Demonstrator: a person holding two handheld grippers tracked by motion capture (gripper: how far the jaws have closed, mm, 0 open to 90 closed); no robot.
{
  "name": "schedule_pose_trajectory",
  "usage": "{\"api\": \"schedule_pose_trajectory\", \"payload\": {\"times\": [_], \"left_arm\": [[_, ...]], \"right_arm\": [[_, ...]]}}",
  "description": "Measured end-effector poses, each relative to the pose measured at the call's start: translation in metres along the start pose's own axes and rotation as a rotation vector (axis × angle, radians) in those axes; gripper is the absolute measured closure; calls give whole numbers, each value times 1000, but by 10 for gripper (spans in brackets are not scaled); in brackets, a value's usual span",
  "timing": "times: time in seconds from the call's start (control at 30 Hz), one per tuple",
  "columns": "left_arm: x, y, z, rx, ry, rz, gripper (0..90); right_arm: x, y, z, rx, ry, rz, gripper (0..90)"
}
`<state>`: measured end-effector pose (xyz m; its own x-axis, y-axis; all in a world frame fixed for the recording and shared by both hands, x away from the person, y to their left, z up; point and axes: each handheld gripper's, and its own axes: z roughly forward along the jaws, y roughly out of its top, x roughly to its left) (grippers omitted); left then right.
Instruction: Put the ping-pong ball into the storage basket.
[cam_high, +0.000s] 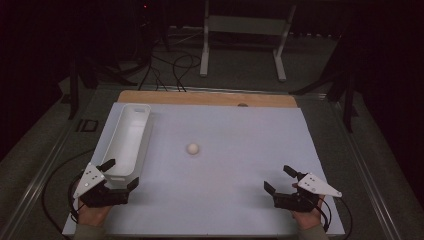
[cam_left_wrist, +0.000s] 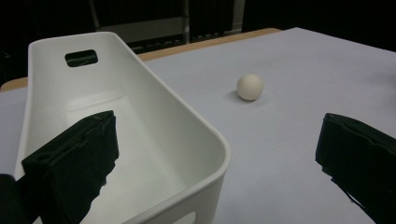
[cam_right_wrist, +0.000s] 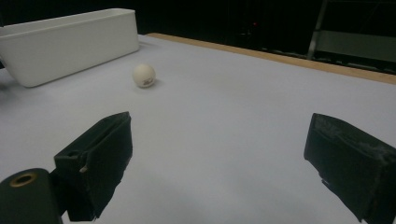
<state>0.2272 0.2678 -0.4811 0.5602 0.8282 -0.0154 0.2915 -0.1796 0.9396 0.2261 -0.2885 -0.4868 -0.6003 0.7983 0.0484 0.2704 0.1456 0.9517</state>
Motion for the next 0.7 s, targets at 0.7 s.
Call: {"api": "schedule_pose_trajectory", "payload": {"times": [0.7], "left_arm": [[-2, 4, -2, -6, 27, 0, 1]], "right_arm": [[0, -1, 1, 12, 3, 5, 69]]}}
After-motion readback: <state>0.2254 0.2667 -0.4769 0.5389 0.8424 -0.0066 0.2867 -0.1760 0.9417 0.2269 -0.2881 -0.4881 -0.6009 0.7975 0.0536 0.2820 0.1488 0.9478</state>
